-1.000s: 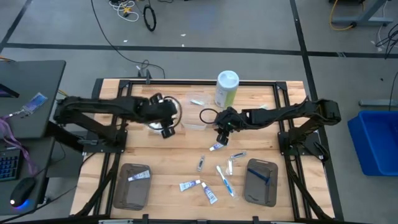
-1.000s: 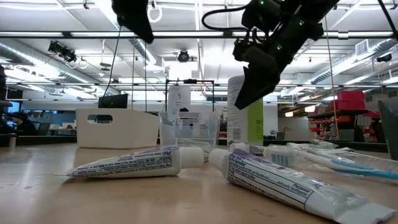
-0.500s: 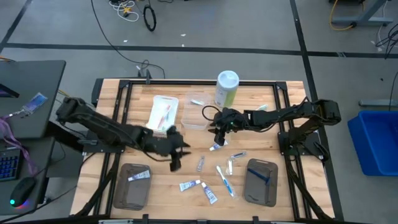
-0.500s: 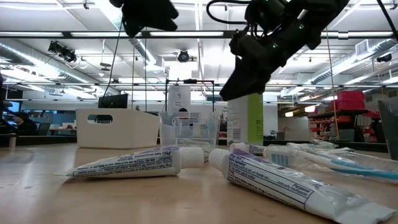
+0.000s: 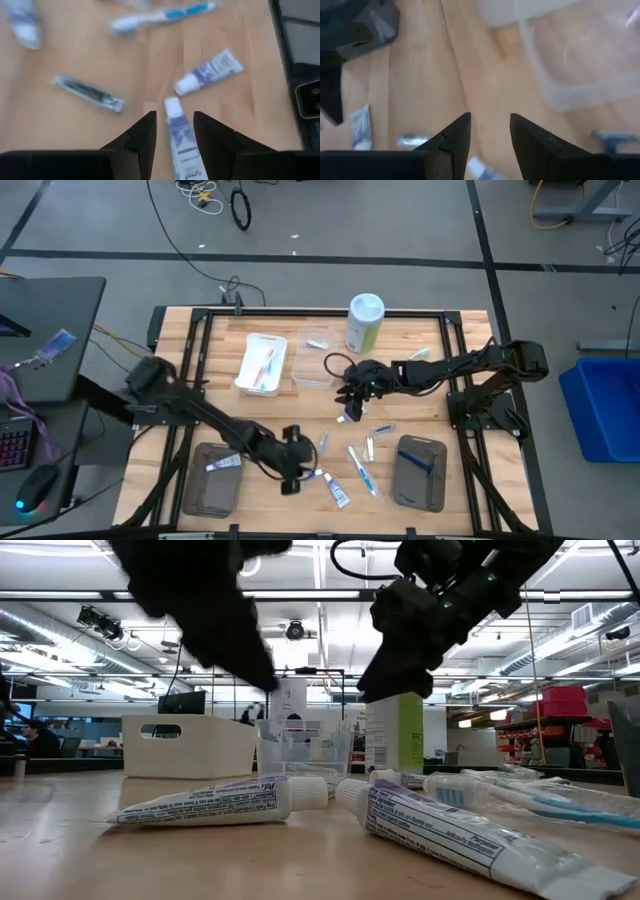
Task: Pick & Place Travel size toiletries
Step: Put the white toothpaste into the left black bin
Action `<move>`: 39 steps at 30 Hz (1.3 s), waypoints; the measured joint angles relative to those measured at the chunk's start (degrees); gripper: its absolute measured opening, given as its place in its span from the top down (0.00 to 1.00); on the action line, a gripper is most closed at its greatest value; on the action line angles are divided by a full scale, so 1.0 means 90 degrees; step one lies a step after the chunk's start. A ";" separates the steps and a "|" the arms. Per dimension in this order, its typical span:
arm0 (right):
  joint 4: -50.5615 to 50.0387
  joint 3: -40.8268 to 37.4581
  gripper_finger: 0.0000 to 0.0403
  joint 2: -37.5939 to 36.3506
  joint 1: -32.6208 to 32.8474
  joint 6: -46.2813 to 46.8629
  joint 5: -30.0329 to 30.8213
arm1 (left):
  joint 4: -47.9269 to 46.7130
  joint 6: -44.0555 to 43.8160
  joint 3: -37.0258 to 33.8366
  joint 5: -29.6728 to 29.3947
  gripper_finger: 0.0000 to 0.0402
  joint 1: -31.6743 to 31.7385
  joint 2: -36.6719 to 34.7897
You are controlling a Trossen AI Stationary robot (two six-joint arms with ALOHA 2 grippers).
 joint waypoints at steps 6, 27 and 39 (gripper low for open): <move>-0.0249 -0.0002 0.65 0.0000 0.0525 0.0200 0.0003 | -0.0066 -0.0517 -0.0002 0.0225 0.66 -0.0089 0.0563; 0.0139 0.0001 0.65 0.0000 0.1121 0.0164 0.0158 | 0.0771 -0.0374 0.0057 0.0271 0.65 -0.0271 0.1404; 0.0141 0.0001 0.65 0.0000 0.1120 0.0166 0.0238 | 0.0405 0.0255 0.0011 0.0971 0.79 -0.0159 0.1092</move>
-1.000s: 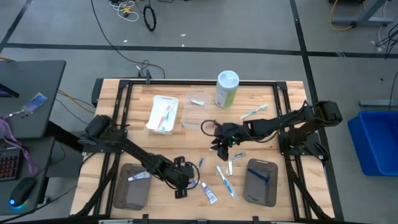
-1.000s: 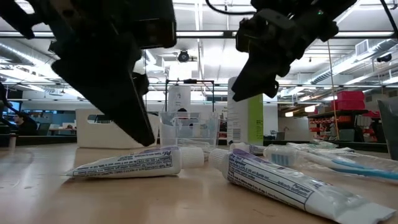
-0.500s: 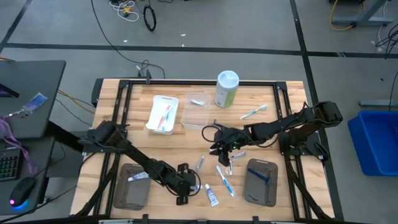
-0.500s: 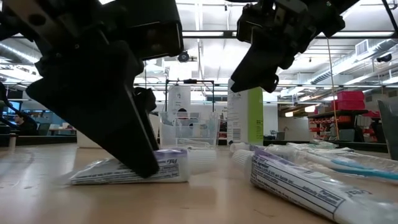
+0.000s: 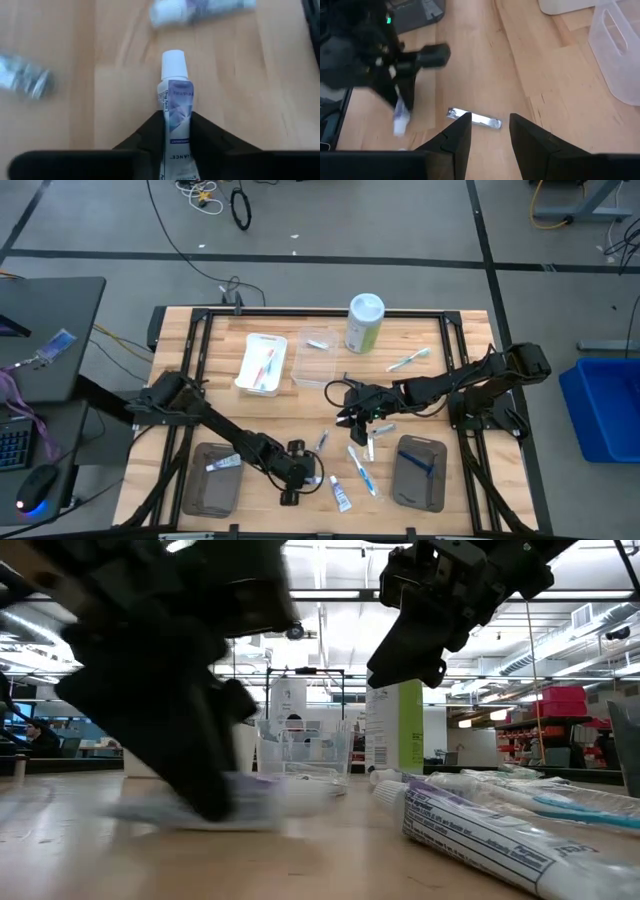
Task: Pick & Place Travel size toiletries
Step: Put the white toothpaste into the left black bin
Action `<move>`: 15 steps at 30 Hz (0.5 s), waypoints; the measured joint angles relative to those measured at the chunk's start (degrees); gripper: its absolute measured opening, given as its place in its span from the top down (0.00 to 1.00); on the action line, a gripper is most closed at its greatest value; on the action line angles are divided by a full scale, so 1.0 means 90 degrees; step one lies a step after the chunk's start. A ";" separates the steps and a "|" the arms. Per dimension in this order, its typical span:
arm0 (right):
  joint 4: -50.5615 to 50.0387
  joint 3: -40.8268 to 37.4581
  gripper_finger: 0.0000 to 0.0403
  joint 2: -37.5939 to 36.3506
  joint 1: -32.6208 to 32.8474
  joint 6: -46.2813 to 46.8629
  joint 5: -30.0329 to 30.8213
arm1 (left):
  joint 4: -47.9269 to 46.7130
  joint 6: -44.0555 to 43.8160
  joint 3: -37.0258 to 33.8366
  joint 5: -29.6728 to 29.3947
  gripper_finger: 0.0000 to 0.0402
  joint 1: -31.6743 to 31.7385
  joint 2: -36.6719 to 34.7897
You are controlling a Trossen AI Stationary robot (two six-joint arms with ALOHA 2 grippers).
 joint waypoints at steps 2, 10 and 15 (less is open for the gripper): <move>-0.0009 0.0000 0.65 0.0000 -0.0001 0.0000 0.0000 | -0.0208 -0.0021 -0.0016 0.0106 0.85 0.0030 -0.0180; -0.0012 0.0000 0.65 0.0000 0.0002 0.0000 0.0000 | -0.2282 -0.0626 -0.0014 -0.0767 0.90 0.0015 -0.1532; -0.0039 -0.0002 0.65 0.0000 0.0002 0.0012 -0.0002 | -0.3831 -0.1313 0.0003 -0.1207 0.86 -0.0142 -0.2330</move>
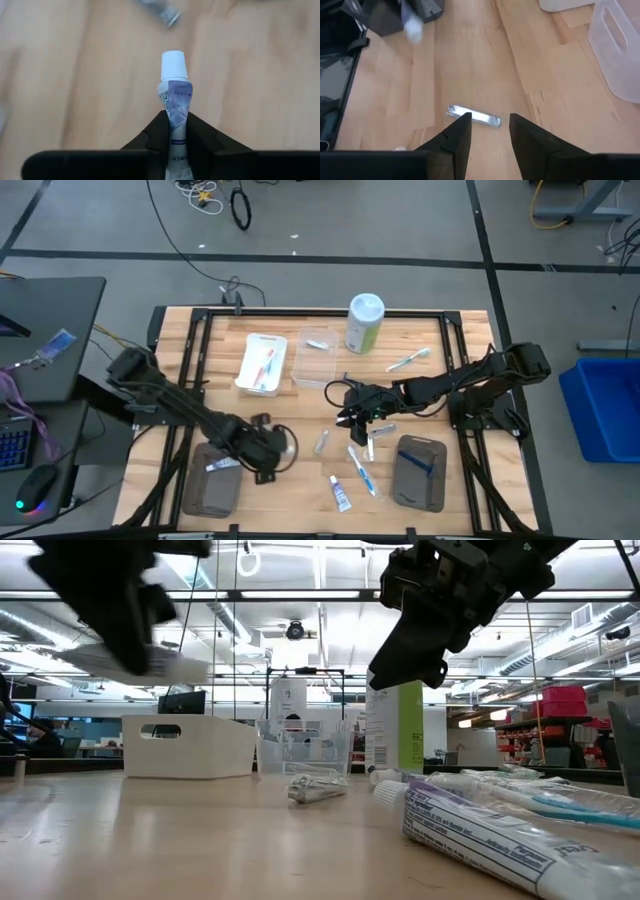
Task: Pick & Place Travel size toiletries
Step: Put the white toothpaste into the left black bin
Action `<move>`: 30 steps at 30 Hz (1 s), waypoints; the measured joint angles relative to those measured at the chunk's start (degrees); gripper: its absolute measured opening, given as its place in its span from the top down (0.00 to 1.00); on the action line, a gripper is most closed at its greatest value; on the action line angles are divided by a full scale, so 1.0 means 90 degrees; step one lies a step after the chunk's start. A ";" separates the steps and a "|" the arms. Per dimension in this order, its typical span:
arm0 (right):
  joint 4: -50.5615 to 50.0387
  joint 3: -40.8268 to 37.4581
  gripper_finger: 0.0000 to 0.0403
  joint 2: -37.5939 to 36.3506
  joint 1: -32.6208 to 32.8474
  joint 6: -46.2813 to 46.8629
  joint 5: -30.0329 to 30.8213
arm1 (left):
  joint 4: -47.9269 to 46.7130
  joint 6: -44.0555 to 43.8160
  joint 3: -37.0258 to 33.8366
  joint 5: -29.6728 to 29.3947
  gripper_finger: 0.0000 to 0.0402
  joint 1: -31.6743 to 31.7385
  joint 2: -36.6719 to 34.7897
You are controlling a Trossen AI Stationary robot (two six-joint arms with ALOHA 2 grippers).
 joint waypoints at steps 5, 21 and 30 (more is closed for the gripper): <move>0.0015 0.0000 0.66 0.0000 -0.0001 0.0017 0.0000 | -0.1546 -0.0935 0.0005 -0.0271 0.88 -0.0254 -0.0660; -0.0009 0.0000 0.65 0.0000 0.0012 0.0367 0.0000 | -0.3480 -0.3211 0.0010 0.1485 0.87 -0.1559 -0.1391; -0.0007 0.0000 0.65 0.0000 0.0142 0.0372 0.0000 | -0.3456 -0.4123 -0.0002 0.2024 0.84 -0.2267 -0.0718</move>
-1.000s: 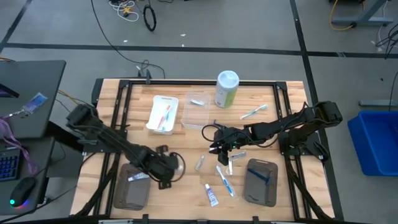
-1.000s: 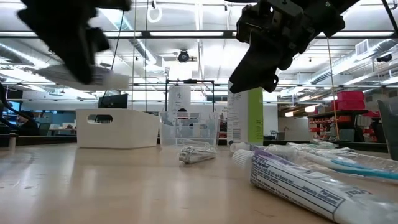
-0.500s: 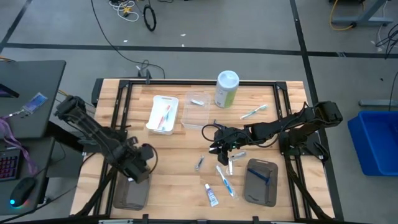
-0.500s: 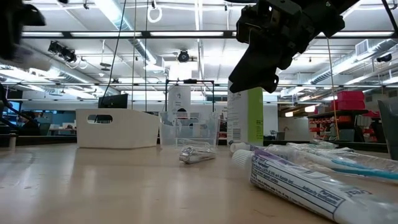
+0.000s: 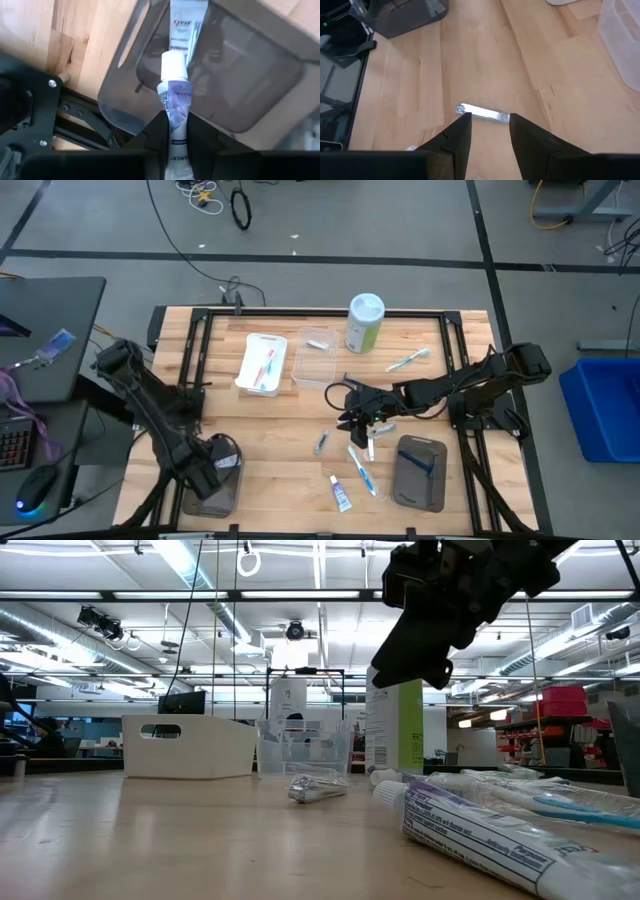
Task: Pick & Place Travel size toiletries
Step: Put the white toothpaste into the left black bin, then put the nail cutter into the transparent bin
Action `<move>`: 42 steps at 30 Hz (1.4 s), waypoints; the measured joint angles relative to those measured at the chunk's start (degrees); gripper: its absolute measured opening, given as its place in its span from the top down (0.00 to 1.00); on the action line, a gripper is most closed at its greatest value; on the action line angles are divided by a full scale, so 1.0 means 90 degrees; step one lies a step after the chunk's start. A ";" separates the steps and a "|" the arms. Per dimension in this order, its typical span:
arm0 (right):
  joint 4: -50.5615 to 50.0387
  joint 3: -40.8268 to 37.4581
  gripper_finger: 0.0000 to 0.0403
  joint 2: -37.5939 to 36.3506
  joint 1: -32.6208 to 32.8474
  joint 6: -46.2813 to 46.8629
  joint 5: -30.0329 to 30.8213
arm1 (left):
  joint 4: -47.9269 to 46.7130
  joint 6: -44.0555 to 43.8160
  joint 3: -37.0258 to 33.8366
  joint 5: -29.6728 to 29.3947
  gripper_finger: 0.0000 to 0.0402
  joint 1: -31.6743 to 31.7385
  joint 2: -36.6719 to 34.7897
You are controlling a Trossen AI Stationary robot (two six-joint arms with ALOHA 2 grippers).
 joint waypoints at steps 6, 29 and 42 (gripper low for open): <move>-0.0077 0.0000 0.65 0.0000 0.0138 -0.0154 0.0020 | 0.0120 0.0494 0.0000 0.0224 0.71 -0.0059 0.0696; -0.1508 0.0000 0.43 0.0000 0.0301 -0.0718 0.3229 | 0.0172 0.1764 0.1441 -0.2423 0.62 0.0186 0.0832; -0.1521 -0.0684 0.35 0.0010 -0.0836 0.0002 0.2546 | 0.0309 0.1914 0.1620 -0.3632 0.62 0.1782 0.0832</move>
